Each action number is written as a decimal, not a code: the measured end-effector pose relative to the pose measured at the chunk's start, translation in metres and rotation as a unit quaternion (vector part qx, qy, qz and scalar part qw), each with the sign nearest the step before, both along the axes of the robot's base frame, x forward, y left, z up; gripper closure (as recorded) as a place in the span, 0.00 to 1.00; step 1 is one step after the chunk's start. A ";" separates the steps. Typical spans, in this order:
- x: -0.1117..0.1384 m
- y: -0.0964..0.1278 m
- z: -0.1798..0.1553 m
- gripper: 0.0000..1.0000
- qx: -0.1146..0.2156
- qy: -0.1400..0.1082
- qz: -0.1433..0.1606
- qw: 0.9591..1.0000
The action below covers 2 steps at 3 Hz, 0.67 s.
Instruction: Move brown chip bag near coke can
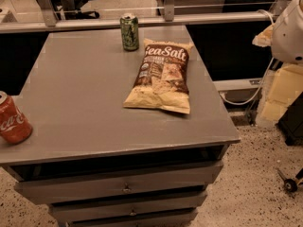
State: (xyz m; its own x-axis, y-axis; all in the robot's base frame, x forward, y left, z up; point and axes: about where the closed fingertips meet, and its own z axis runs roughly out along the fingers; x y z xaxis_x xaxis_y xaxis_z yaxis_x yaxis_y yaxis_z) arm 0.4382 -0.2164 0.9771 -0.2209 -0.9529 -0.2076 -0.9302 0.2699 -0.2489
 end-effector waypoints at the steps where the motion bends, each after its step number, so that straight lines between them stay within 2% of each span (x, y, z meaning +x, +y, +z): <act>1: 0.000 0.000 0.000 0.00 0.000 0.000 0.000 1.000; 2: 0.015 0.008 -0.013 0.00 0.020 -0.012 0.008 1.000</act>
Offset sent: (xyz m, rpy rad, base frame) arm 0.0476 0.0244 -0.0466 0.1317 -0.0575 0.0526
